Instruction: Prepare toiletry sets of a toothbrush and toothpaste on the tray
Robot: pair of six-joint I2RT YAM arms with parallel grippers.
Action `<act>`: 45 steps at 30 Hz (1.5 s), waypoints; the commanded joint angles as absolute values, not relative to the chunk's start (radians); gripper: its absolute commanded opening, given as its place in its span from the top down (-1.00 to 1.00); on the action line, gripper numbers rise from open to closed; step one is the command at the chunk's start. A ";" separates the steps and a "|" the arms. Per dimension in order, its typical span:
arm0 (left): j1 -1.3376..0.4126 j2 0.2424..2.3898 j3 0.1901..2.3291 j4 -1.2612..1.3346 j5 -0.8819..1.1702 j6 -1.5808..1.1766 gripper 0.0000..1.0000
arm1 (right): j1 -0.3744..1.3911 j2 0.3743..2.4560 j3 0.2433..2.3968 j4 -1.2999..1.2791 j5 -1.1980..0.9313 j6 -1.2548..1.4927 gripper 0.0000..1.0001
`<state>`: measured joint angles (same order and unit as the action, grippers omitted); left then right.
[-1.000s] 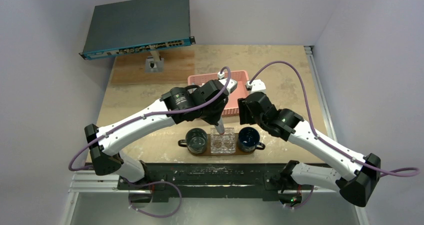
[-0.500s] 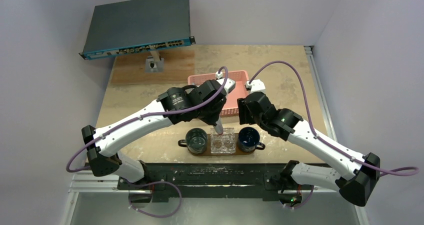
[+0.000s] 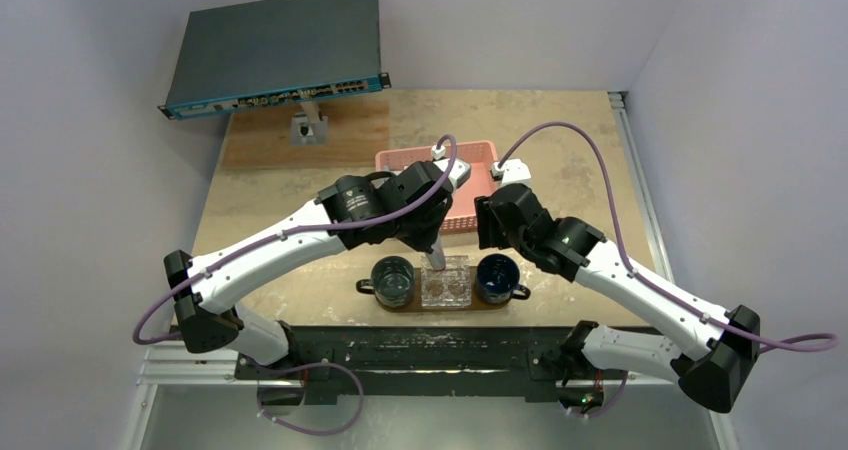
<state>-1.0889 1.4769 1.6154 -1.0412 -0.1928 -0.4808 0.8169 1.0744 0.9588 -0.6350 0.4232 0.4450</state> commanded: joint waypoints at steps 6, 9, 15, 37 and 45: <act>-1.095 1.443 1.584 -1.005 -0.196 -0.507 1.00 | 0.811 1.073 0.951 -0.616 0.414 0.463 -0.29; -1.095 1.449 1.570 -0.992 -0.199 -0.506 1.00 | 0.811 1.071 0.950 -0.617 0.414 0.463 -0.29; -1.095 1.464 1.562 -0.969 -0.197 -0.505 1.00 | 0.811 1.067 0.945 -0.618 0.415 0.463 -0.29; -1.095 1.511 1.532 -0.951 -0.220 -0.498 1.00 | 0.812 1.075 0.935 -0.611 0.414 0.461 -0.30; -1.095 1.519 1.507 -0.948 -0.236 -0.496 1.00 | 0.811 1.084 0.939 -0.608 0.410 0.462 -0.32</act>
<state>-1.0889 1.5181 1.5139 -0.9859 -0.2077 -0.4889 0.8169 1.0790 0.9417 -0.6319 0.4156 0.4465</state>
